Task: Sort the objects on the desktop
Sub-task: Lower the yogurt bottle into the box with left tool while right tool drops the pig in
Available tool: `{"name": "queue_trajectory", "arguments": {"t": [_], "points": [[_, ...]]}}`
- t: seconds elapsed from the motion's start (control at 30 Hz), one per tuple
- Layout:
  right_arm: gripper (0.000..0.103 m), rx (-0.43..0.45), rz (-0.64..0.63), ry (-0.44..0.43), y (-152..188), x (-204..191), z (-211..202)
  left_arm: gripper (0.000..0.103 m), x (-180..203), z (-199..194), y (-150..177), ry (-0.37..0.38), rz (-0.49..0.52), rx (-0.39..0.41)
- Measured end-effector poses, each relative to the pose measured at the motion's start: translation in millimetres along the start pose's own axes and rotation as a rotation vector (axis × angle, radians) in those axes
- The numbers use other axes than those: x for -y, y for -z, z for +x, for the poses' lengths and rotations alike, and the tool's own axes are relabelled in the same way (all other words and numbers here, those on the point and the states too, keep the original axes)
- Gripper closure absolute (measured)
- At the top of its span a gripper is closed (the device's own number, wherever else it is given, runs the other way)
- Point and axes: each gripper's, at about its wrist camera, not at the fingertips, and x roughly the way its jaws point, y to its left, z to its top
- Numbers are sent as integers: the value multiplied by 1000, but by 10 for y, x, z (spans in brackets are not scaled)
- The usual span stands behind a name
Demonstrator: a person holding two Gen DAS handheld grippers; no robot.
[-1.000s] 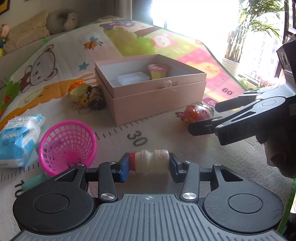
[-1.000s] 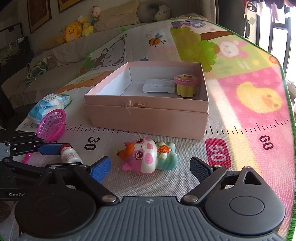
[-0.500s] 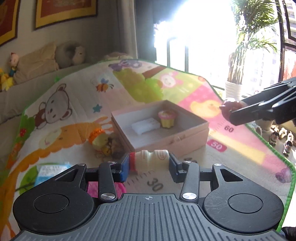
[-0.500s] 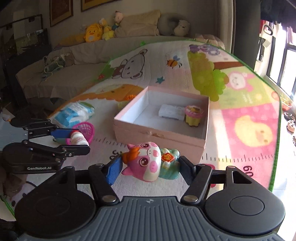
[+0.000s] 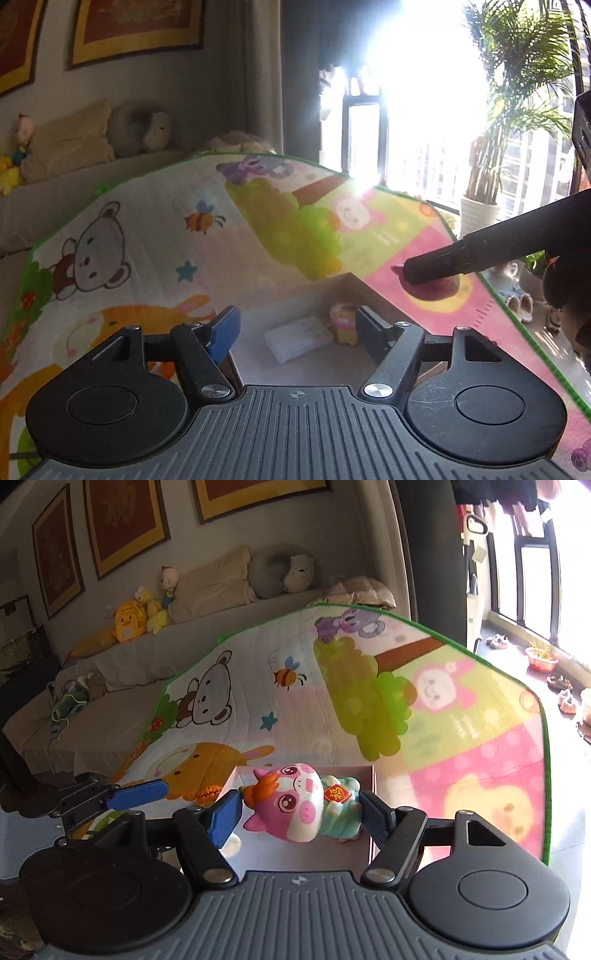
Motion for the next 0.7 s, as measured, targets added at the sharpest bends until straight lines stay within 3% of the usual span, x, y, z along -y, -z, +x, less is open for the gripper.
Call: {"name": "queue_trajectory", "arguments": {"t": [0.17, 0.3, 0.43, 0.57, 0.7], "points": [[29, 15, -5, 22, 153, 52, 10, 8, -265, -429, 456, -86, 30, -35], [24, 47, -76, 29, 287, -165, -93, 6, -387, -719, 887, -163, 50, -87], [20, 15, -192, -63, 549, -655, -74, 3, -516, -897, 1252, -199, -10, -157], [20, -71, -323, -168, 893, -1223, 138, 3, -615, -957, 1444, -171, -68, -200], [20, -131, -346, -207, 1118, -1624, 460, 3, -571, -976, 1492, -109, -64, -202]]}}
